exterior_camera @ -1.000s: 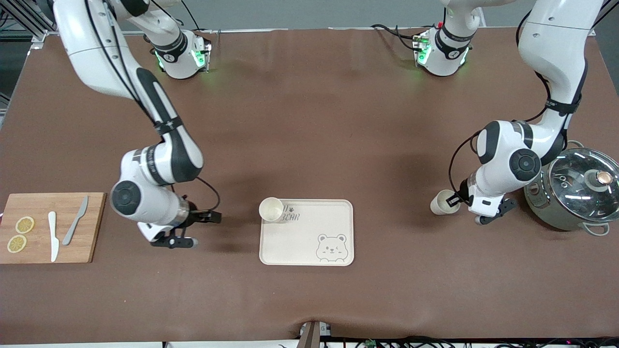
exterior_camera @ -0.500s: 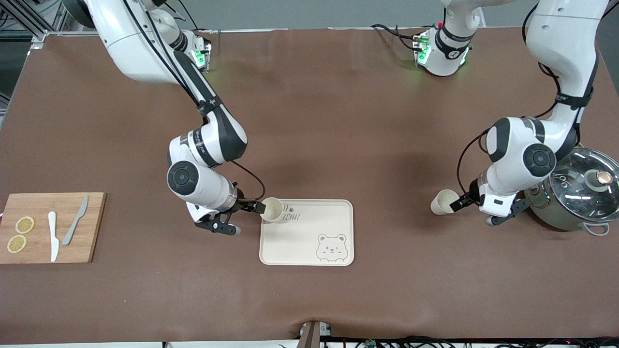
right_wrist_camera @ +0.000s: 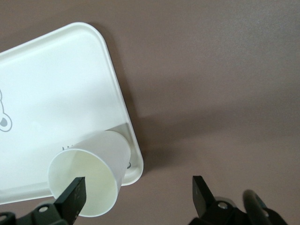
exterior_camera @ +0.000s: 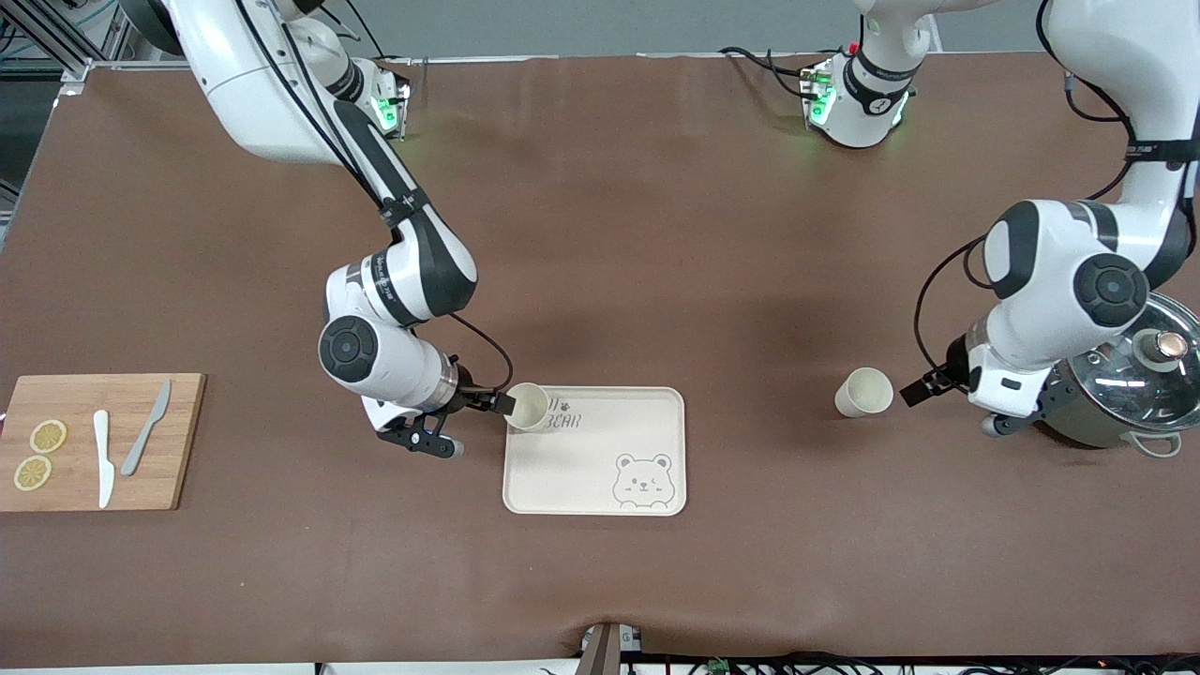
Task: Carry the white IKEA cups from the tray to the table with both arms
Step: 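Grasp the other white cup on the tray with the right gripper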
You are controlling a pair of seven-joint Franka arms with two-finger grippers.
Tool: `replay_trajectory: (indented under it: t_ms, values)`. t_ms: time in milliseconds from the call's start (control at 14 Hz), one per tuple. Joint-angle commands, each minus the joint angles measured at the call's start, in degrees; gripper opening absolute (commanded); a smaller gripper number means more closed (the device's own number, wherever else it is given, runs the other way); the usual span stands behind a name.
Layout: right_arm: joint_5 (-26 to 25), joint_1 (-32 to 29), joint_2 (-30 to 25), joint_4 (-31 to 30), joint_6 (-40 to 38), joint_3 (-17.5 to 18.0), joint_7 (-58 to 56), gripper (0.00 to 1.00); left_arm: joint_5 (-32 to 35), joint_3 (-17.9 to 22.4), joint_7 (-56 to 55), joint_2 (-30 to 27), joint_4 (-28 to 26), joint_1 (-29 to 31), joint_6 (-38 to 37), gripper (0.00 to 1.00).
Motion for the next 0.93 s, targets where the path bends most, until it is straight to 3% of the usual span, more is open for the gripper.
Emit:
replay_trajectory:
  t_ms: [0,143,214,500,571,857]
  values:
    - [0.8,1.4,0.1,-0.2,0.1,-0.1,3.5,0.96,1.2,-0.2,3.6,-1.0,2.3,1.2,-4.1,1.00]
    - [0.3,2.5,0.9,-0.2,0.3,-0.2,4.8,0.92,1.2,-0.1,5.7,-2.3,4.1,1.5,-6.8,1.00]
    - [0.1,2.6,1.0,-0.2,0.3,-0.2,4.8,0.84,1.1,-0.1,6.6,-2.6,5.3,1.5,-9.2,1.00]
    - [0.1,2.7,1.2,-0.2,0.3,-0.2,4.8,0.16,1.1,0.0,9.0,-3.2,9.5,1.5,-15.3,1.00]
    - [0.1,2.7,1.2,-0.1,0.2,-0.2,4.8,0.04,1.2,0.0,9.2,-3.0,10.4,1.5,-16.6,1.00]
    - [0.4,2.2,0.8,0.2,-0.1,-0.2,4.7,0.00,1.2,0.2,13.4,-2.6,12.3,3.6,-17.2,1.00]
